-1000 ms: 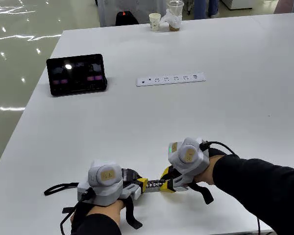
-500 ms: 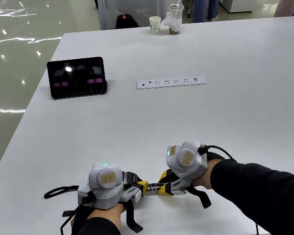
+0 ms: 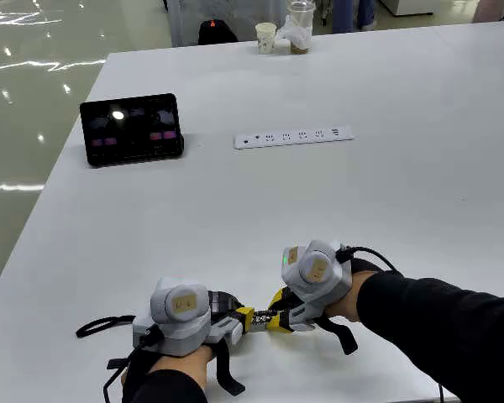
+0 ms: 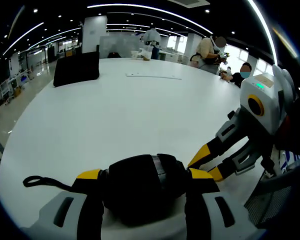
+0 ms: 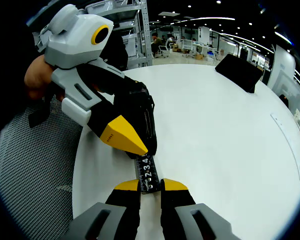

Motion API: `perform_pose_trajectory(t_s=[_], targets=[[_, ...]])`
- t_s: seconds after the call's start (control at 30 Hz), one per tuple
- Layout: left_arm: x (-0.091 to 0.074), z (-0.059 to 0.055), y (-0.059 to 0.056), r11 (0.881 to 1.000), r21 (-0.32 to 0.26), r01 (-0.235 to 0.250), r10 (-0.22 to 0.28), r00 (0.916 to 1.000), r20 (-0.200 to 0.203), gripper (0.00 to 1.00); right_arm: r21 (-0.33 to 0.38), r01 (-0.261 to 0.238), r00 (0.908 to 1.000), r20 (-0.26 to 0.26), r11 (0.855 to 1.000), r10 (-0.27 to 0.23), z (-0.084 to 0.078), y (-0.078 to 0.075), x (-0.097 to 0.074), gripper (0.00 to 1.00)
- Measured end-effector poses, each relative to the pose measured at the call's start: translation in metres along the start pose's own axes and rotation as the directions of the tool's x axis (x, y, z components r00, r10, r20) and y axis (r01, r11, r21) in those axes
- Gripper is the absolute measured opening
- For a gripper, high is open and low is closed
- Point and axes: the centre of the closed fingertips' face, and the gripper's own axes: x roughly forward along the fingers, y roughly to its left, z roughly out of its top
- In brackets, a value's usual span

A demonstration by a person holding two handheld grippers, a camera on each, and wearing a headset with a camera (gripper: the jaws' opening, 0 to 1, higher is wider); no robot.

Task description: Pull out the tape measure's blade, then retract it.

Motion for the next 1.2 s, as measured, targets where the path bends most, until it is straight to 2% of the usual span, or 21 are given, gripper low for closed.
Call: perform_pose_trajectory(t_s=[1.2], targets=[[0.0003, 0.0014, 0.0012, 1.0, -0.012, 0.006, -0.005, 1.0, 0.001, 0.61, -0.006, -0.011, 0.9998, 0.018, 1.0, 0.011, 0.01, 0.0006, 0.0092, 0.12]])
